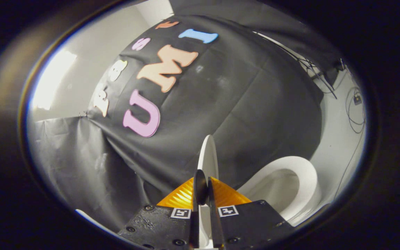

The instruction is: Open the toilet lid.

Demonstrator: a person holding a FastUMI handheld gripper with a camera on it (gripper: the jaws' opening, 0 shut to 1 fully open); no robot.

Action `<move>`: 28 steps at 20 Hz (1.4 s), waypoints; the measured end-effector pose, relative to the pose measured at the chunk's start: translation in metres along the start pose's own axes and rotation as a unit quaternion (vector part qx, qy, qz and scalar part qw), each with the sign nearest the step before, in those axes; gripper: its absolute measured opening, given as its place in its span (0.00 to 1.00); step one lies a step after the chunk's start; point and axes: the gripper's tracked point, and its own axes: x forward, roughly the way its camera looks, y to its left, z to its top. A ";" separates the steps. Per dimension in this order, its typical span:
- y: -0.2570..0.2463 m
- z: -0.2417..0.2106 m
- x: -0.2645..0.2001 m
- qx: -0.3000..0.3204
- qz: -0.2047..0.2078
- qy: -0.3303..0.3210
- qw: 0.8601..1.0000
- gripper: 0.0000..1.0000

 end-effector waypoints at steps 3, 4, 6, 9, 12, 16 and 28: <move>0.027 -0.003 0.009 -0.039 0.008 0.012 0.999 0.16; 0.036 -0.004 0.012 -0.055 0.012 0.021 0.998 0.16; 0.051 -0.008 0.018 -0.084 0.015 0.036 0.996 0.18; 0.072 -0.015 0.023 -0.130 0.017 0.051 0.990 0.19; 0.096 -0.026 0.030 -0.157 0.028 0.061 0.985 0.19; 0.136 -0.044 0.041 -0.206 0.042 0.078 0.975 0.19; 0.217 -0.114 0.072 -0.319 0.069 0.094 0.940 0.20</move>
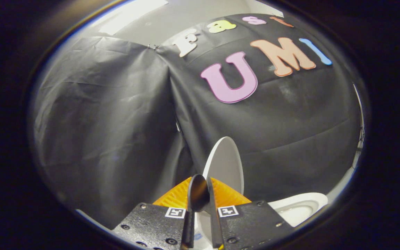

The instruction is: Open the toilet lid.

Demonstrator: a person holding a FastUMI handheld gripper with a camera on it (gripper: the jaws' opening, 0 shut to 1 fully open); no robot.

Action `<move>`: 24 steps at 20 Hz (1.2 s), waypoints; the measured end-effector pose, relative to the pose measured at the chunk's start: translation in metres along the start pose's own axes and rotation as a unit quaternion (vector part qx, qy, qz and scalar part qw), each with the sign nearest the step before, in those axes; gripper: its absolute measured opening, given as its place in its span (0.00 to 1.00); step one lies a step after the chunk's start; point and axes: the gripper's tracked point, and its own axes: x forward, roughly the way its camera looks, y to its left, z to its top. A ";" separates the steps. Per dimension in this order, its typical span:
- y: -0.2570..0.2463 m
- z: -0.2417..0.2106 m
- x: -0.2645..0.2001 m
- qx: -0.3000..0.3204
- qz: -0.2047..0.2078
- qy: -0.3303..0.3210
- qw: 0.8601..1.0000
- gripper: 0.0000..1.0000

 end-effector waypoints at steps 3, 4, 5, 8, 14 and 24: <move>0.019 -0.003 0.014 -0.018 0.013 0.011 1.000 0.21; 0.025 -0.005 0.015 -0.017 0.018 0.011 1.000 0.21; 0.030 -0.008 0.017 -0.021 0.021 0.013 0.999 0.22; 0.035 -0.015 0.021 -0.037 0.031 0.021 0.999 0.22; 0.062 -0.030 0.044 -0.068 0.055 0.046 0.995 0.24; 0.077 -0.044 0.057 -0.086 0.076 0.051 0.992 0.43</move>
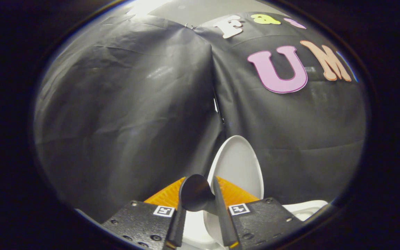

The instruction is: Open the toilet lid.

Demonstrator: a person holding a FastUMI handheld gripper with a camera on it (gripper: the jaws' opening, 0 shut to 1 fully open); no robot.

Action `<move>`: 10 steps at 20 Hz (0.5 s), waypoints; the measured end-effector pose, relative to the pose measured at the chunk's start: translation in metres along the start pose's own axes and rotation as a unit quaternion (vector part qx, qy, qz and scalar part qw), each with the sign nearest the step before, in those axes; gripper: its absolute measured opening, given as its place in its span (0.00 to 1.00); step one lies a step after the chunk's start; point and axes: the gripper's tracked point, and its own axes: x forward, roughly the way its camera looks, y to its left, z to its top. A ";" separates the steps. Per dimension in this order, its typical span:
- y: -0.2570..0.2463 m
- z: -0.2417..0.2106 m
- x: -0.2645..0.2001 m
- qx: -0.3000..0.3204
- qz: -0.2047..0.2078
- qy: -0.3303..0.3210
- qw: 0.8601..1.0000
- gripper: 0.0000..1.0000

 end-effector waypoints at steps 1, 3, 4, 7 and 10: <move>0.003 0.005 -0.002 0.005 0.007 -0.012 1.000 0.48; 0.005 0.020 -0.012 0.007 0.007 -0.043 0.999 0.56; 0.008 0.029 -0.018 0.003 0.012 -0.054 0.998 0.58; 0.000 0.046 -0.035 -0.027 0.006 -0.069 0.997 0.65; -0.017 0.056 -0.056 -0.031 -0.002 -0.071 0.997 0.67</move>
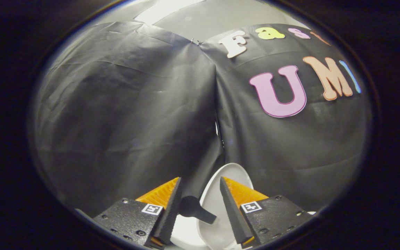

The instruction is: Open the toilet lid.

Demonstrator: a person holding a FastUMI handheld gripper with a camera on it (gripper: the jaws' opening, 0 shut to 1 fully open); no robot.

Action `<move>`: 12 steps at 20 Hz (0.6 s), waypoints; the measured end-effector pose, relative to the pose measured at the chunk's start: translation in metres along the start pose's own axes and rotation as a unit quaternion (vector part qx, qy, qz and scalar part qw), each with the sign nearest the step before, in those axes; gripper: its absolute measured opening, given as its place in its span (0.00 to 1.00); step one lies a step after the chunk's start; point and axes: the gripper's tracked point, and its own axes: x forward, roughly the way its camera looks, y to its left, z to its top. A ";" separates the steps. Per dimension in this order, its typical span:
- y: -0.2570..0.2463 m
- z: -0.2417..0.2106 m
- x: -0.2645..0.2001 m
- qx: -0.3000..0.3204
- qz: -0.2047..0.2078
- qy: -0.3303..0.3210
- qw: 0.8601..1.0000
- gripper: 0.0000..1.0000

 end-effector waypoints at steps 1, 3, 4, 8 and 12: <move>-0.009 0.004 -0.006 0.003 -0.007 -0.004 1.000 0.67; -0.025 0.008 -0.020 0.010 -0.018 -0.008 1.000 0.68; -0.034 0.011 -0.029 0.009 -0.026 -0.011 1.000 0.68; -0.093 0.012 -0.076 0.003 -0.089 -0.017 0.996 0.68; -0.163 0.027 -0.133 0.003 -0.161 -0.036 0.986 0.68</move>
